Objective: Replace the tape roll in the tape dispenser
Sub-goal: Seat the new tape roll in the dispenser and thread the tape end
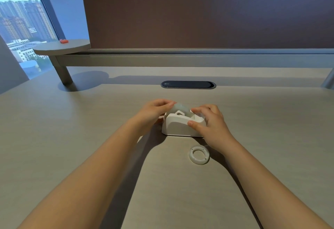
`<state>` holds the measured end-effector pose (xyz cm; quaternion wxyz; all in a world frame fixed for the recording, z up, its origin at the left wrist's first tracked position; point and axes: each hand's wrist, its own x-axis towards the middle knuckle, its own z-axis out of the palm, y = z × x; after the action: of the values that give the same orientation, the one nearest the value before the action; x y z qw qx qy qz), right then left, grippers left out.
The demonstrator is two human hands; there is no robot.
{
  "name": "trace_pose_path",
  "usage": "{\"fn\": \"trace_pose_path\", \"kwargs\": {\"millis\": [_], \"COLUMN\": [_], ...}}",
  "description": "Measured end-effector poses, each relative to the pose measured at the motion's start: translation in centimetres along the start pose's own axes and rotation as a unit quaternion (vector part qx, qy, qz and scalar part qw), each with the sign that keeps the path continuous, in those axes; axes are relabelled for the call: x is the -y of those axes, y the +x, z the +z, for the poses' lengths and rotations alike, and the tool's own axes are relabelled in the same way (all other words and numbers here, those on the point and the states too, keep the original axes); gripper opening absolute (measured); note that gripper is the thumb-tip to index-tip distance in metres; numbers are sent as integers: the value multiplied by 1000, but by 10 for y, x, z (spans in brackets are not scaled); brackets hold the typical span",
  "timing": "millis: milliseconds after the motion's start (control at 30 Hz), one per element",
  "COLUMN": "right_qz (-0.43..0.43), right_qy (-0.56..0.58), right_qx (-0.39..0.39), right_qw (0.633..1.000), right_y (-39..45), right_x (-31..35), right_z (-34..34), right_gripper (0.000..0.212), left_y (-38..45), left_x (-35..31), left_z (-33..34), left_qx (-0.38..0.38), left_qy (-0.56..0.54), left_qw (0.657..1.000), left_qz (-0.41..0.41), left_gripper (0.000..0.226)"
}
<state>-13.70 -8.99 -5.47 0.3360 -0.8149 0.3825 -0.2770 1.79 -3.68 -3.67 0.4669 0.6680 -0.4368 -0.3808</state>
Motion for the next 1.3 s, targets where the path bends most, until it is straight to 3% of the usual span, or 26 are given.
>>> {"fn": "trace_pose_path", "kwargs": {"millis": [400,567,667,833,1000,1200,1300], "right_qz": [7,9,10,8,4,11,18], "right_qy": [-3,-1,1,16,21,21,20], "right_qx": [-5,-5,0,1,-3,-7,-9], "right_qw": [1000,1000,1000,1000,1000,1000,1000], "right_y": [2,1,1,1,1,2,2], "right_x": [0,0,0,0,0,0,1], "right_z": [2,2,2,1,0,0,0], "right_gripper": [38,39,39,39,38,39,38], "left_y": [4,2,0,3,6,1,-3], "left_x": [6,8,6,-6,-12,-1,4], "left_z": [3,1,0,3,16,-1,-6], "left_qx": [-16,-8,2,-51,-32,-18,-7], "left_qy": [-36,-51,-28,35,91,-15,-14], "left_qw": [999,999,1000,997,994,999,1000], "left_qz": [10,11,9,43,52,22,23], "left_gripper": [11,19,19,28,34,21,19]}}
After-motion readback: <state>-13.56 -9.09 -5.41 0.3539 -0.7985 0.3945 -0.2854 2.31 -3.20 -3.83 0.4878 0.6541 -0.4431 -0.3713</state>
